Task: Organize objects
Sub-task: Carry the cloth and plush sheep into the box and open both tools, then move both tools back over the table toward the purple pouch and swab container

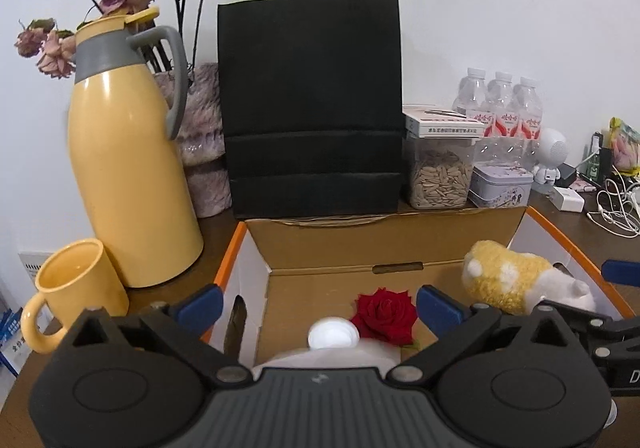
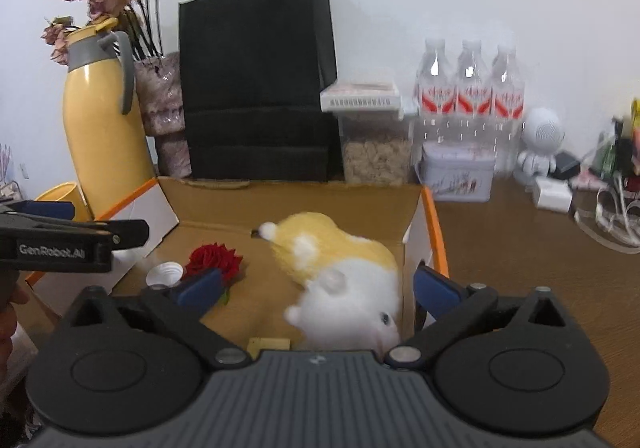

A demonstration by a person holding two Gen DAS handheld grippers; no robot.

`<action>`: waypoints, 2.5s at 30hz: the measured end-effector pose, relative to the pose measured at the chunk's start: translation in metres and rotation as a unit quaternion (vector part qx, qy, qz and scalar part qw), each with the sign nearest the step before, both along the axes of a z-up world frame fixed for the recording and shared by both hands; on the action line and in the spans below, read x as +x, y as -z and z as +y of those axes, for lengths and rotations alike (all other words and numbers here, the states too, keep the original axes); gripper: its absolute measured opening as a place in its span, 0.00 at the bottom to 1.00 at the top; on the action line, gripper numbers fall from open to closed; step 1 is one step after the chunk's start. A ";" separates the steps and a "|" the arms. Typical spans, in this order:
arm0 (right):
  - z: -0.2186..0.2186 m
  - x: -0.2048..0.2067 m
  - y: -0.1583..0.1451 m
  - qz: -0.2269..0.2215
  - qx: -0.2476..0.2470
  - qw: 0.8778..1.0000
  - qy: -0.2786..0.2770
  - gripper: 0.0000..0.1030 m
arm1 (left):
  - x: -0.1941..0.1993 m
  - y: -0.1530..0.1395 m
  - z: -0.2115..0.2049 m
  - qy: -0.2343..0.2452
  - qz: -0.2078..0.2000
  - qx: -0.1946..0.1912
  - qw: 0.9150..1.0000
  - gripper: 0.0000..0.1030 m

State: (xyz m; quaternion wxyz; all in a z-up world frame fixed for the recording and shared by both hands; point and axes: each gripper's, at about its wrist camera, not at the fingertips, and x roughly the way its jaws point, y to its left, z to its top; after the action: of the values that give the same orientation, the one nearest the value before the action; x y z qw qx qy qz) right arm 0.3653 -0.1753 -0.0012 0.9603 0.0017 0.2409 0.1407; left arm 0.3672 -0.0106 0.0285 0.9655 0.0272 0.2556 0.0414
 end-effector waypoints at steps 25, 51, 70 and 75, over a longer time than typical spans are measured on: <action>0.002 -0.036 -0.021 -0.041 -0.017 0.999 0.005 1.00 | -0.042 -0.018 0.007 0.008 -0.034 -0.030 0.999 1.00; 0.014 -0.157 -0.031 -0.043 -0.042 0.998 -0.002 1.00 | -0.182 -0.025 0.031 0.024 -0.045 -0.008 0.999 1.00; 0.035 -0.217 -0.010 -0.009 -0.067 0.998 -0.016 1.00 | -0.251 0.000 0.069 0.011 -0.020 -0.010 1.000 1.00; 0.039 -0.226 0.000 0.006 -0.072 0.997 -0.018 1.00 | -0.258 0.009 0.075 0.013 -0.009 -0.007 1.000 1.00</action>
State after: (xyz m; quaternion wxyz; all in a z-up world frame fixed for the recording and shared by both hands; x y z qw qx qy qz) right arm 0.1395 -0.1366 -0.0012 0.9539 -0.0708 0.2556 0.1405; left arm 0.1089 0.0646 0.0196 0.9684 0.0239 0.2467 0.0271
